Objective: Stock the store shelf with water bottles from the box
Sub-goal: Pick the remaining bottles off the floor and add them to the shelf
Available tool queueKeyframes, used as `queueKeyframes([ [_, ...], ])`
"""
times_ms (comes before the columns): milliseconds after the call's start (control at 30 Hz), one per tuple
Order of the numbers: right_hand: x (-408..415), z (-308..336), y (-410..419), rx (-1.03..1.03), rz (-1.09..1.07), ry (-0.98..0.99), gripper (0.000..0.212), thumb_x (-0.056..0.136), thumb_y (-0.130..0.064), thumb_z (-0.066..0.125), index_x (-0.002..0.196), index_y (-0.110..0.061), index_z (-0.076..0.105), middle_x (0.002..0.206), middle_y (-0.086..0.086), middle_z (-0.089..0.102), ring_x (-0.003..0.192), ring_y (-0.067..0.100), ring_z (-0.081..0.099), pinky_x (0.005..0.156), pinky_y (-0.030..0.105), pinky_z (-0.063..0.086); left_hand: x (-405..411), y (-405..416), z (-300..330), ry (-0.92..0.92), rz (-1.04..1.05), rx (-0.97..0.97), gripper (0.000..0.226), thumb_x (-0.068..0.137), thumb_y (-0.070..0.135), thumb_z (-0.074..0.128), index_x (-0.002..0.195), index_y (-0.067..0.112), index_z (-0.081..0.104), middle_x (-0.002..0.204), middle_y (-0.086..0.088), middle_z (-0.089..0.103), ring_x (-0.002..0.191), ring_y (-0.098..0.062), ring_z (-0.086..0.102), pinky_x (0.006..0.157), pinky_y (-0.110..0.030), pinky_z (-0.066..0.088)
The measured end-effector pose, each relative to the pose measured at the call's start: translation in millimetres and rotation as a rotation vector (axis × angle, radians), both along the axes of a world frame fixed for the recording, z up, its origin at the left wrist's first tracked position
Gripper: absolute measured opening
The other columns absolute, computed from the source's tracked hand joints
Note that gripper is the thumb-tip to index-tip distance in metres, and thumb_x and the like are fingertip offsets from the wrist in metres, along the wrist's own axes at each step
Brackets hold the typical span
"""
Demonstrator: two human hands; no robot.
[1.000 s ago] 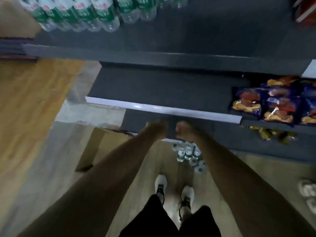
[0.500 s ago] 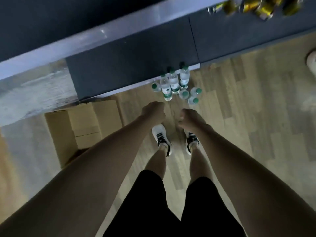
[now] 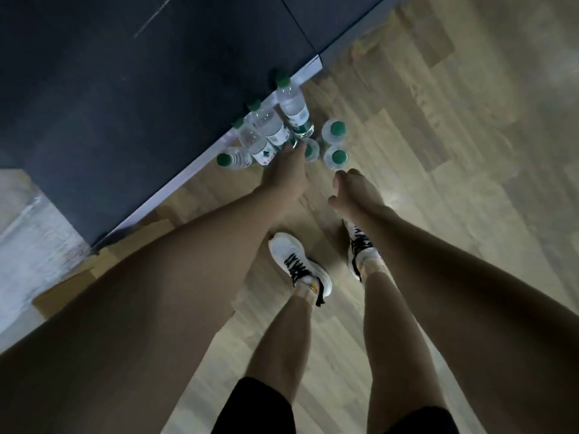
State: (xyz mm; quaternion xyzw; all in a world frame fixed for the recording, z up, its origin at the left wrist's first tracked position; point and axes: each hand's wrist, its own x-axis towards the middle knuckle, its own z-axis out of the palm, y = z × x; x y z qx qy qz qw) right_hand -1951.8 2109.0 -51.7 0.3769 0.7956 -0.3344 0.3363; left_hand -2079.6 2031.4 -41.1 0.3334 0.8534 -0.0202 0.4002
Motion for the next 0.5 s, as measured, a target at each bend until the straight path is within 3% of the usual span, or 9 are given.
queueKeyframes([
  [133,-12.1,-46.1,-4.1,-0.011,-0.067,0.069,0.029,0.089,-0.019,0.063,0.115,-0.009,0.054,0.113,0.012,0.056,0.1,0.031,0.059,0.079,0.046,0.056,-8.4,16.0,-50.6,0.04,0.042,-0.086,0.066,0.092,0.007,0.056,0.149,0.022,0.027,0.134,-0.014,0.048,0.121,-0.036,0.053,0.089,-0.043,0.045],
  [233,-20.4,-70.4,-4.5,-0.03,-0.061,0.089,0.025,0.089,-0.02,0.063,0.11,-0.01,0.053,0.103,0.011,0.059,0.091,0.029,0.06,0.073,0.042,0.055,-10.4,25.8,-83.0,0.026,0.087,-0.088,0.056,0.093,0.004,0.05,0.143,0.023,0.034,0.128,-0.013,0.056,0.116,-0.036,0.056,0.083,-0.043,0.045],
  [367,-20.8,-90.2,-6.1,-0.085,-0.031,0.075,0.027,0.092,-0.023,0.061,0.113,-0.01,0.051,0.094,0.006,0.052,0.089,0.026,0.057,0.065,0.035,0.044,-9.6,35.0,-111.4,0.105,0.071,-0.066,0.032,0.099,0.02,0.051,0.129,0.017,0.042,0.109,-0.013,0.065,0.101,-0.035,0.063,0.069,-0.038,0.04],
  [500,-12.7,-92.4,-6.0,-0.083,0.002,0.08,0.022,0.091,-0.021,0.06,0.108,-0.011,0.05,0.092,0.004,0.047,0.085,0.025,0.053,0.057,0.031,0.035,-4.5,30.4,-117.3,0.123,0.128,-0.076,0.029,0.099,0.017,0.047,0.127,0.011,0.048,0.113,-0.016,0.063,0.104,-0.035,0.061,0.079,-0.037,0.044],
])
